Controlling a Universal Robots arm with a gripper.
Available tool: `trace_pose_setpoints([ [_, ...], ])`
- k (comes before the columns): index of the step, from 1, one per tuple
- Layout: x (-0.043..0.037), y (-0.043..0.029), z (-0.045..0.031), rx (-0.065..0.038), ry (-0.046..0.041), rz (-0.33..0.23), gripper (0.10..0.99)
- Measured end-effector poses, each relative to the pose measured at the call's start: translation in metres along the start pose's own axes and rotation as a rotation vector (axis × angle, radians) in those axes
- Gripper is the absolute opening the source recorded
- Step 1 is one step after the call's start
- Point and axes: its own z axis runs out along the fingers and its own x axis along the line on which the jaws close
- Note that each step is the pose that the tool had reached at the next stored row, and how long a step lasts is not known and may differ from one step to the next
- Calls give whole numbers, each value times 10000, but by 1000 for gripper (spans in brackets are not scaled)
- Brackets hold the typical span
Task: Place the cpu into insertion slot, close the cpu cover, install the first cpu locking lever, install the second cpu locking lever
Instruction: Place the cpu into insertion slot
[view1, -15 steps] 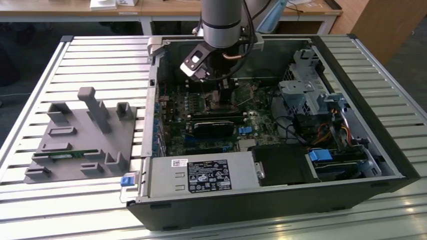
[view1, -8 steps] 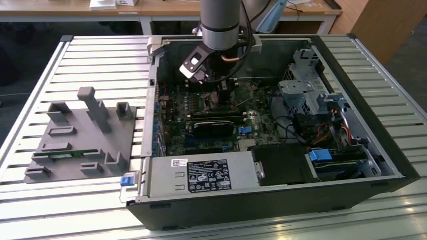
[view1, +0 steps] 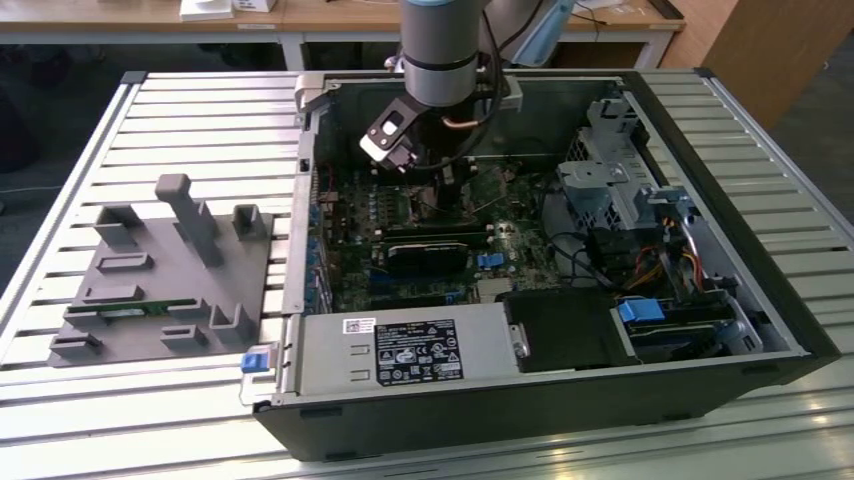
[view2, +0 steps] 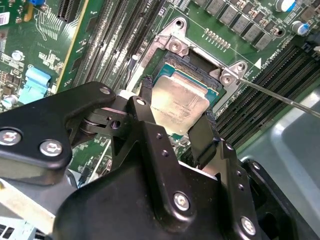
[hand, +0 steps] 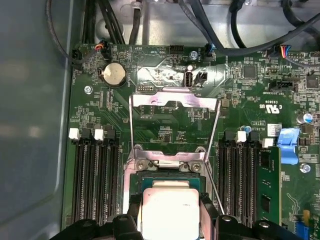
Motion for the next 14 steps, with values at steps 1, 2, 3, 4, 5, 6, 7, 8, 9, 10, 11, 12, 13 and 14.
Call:
trace_pose_setpoints([
  [1,0,-1,9,0,0,0,541],
  [2,0,-2,17,0,0,1,541],
  [3,0,-3,25,0,1,0,541],
  [4,0,-4,32,0,1,0,541],
  [5,0,-5,39,1,0,0,541],
  [6,0,-7,44,1,0,0,541],
  [7,0,-8,49,1,0,0,541],
  [8,-1,-9,53,2,-1,0,541],
  [9,0,-9,55,3,-1,0,541],
  [10,0,-9,57,3,-2,0,541],
  [11,1,-9,59,3,-1,0,541],
  [12,1,-10,61,4,-2,0,541],
  [13,1,-10,64,3,-1,0,541],
  [14,1,-10,67,3,0,0,541],
])
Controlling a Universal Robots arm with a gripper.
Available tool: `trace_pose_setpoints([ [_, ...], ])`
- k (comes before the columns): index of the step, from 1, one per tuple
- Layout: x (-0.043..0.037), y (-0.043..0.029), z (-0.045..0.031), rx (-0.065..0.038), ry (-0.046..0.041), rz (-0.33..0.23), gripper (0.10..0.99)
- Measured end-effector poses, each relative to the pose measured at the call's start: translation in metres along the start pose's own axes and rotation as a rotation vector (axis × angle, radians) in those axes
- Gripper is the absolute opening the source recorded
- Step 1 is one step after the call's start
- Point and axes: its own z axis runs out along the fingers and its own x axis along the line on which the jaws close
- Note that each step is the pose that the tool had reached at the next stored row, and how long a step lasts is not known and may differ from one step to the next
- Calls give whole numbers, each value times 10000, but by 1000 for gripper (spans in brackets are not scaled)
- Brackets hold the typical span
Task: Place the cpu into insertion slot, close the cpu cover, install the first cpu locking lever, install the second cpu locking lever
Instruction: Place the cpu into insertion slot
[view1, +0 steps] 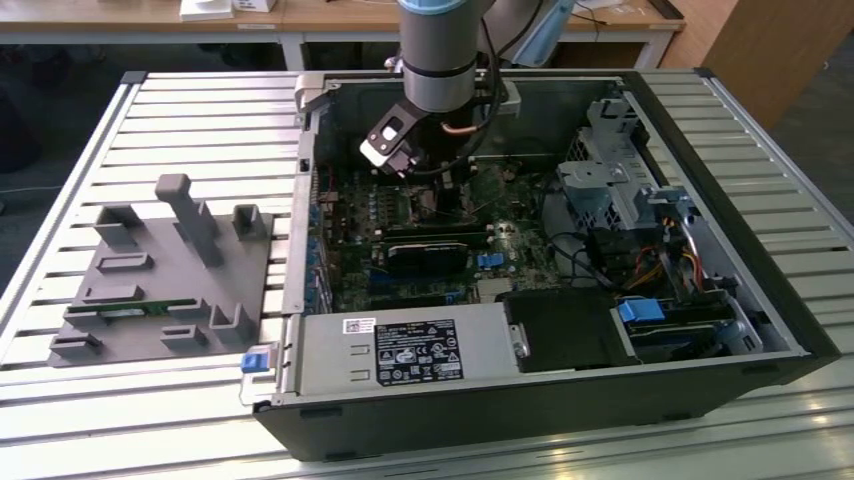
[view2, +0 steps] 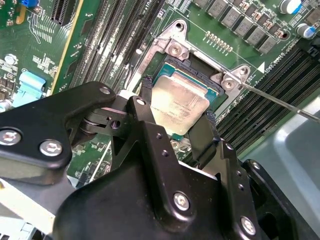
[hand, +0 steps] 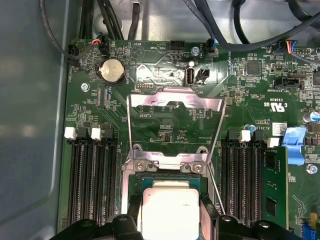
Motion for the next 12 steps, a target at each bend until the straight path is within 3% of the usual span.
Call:
trace_pose_setpoints([
  [12,3,-3,31,10,-8,-1,541],
])
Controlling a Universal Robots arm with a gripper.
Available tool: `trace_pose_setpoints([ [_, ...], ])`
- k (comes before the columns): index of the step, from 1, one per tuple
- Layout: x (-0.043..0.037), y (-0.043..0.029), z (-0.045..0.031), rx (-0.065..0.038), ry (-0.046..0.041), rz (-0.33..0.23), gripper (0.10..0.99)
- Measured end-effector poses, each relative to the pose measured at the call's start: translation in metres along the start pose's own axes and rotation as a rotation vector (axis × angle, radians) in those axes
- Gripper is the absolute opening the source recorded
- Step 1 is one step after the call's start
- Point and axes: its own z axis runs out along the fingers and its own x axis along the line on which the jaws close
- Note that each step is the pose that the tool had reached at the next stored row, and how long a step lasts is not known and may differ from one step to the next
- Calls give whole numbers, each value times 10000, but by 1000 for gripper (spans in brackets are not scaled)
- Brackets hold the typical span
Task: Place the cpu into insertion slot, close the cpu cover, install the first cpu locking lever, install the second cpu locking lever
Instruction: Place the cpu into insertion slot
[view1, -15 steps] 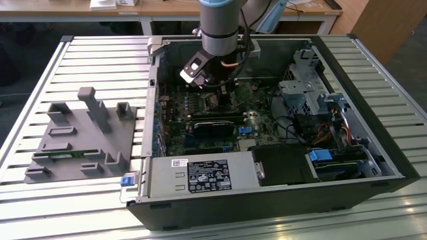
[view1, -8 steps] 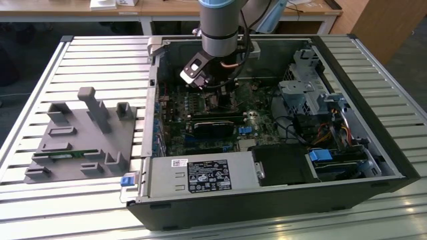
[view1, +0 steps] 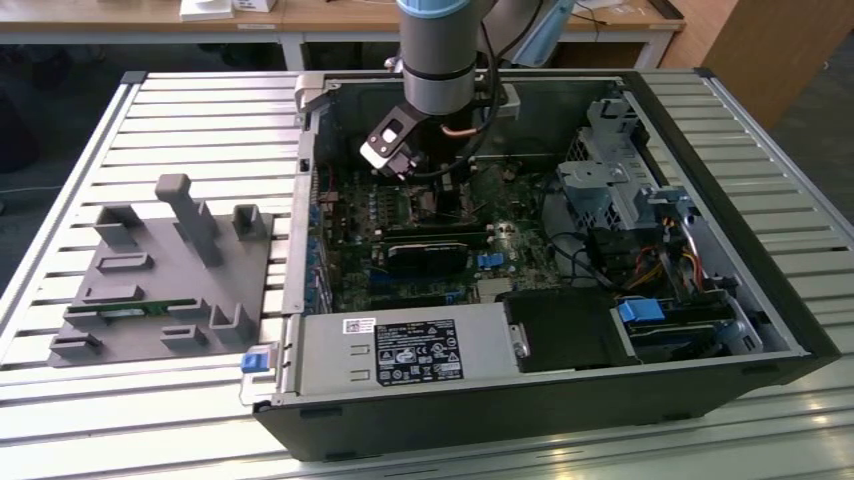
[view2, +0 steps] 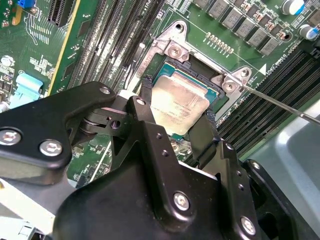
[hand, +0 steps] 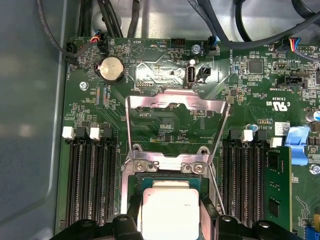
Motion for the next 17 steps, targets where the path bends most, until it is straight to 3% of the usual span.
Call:
trace_pose_setpoints([
  [8,0,0,0,0,-7,0,553],
  [9,0,0,0,0,-8,0,612],
  [17,15,0,2,-1,-10,-1,612],
])
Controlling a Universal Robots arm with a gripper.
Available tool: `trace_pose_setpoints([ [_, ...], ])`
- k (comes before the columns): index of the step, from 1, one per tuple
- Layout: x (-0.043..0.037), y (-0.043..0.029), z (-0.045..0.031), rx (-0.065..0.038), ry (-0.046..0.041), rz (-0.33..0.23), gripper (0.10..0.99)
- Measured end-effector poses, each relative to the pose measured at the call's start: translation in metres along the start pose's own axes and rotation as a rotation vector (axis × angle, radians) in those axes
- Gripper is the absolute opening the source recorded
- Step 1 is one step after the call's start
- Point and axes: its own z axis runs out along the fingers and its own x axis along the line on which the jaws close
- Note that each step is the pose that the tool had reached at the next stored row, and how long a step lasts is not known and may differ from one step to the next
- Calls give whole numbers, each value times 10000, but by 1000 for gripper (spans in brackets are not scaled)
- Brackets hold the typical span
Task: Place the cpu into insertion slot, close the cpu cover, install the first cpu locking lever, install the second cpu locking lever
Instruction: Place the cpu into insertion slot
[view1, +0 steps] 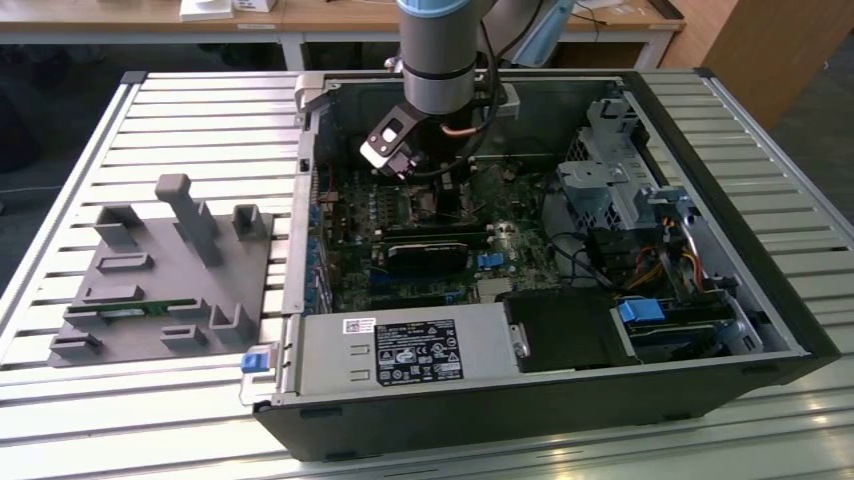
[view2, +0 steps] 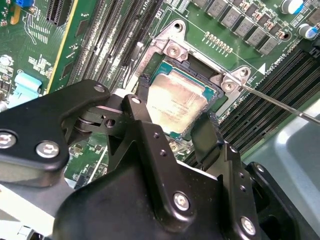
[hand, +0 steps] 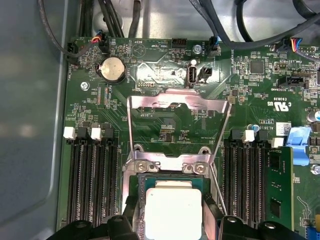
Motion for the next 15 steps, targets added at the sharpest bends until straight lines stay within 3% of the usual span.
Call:
trace_pose_setpoints([
  [15,19,-1,7,0,-1,1,612],
])
